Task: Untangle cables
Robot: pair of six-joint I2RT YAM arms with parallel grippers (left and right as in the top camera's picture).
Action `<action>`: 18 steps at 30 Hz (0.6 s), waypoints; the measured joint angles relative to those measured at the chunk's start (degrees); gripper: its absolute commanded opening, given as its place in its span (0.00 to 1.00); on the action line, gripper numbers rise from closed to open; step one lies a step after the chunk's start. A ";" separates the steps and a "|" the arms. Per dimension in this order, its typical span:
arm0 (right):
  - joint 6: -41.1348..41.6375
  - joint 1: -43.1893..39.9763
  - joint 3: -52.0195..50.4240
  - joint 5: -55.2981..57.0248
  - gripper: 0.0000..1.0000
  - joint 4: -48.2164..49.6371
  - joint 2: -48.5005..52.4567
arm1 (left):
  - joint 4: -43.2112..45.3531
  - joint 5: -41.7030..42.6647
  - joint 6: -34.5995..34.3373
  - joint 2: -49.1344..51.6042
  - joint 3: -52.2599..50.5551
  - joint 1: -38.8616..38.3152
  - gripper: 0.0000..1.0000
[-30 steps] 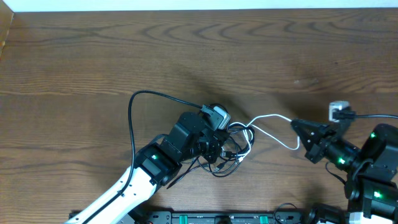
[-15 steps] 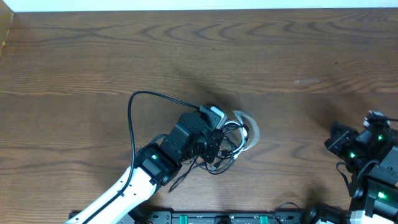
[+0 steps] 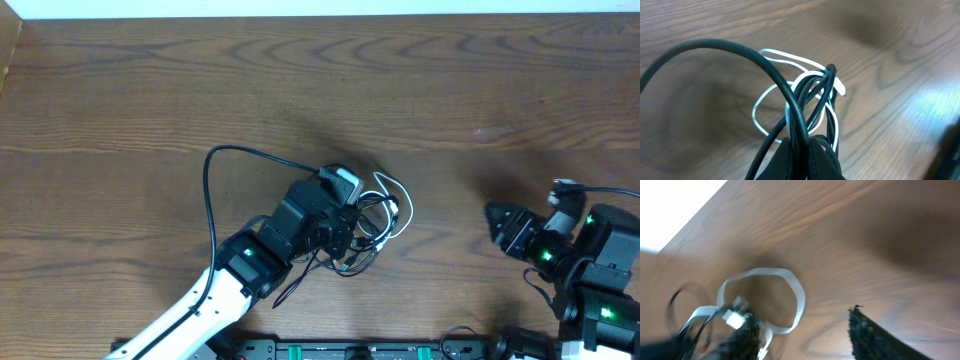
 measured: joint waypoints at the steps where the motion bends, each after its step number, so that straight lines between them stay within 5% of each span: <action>1: -1.22 0.52 0.00 -2.14 0.65 -0.09 0.00 | 0.55 1.07 -0.07 0.00 0.00 0.00 0.08; 8: -6.99 2.71 0.00 -10.49 0.68 -0.04 0.13 | -1.07 9.53 5.38 0.00 0.00 0.02 0.07; 18: -2.34 2.71 0.00 -17.31 0.55 -0.22 6.64 | -4.68 17.14 21.51 0.00 0.00 0.00 0.07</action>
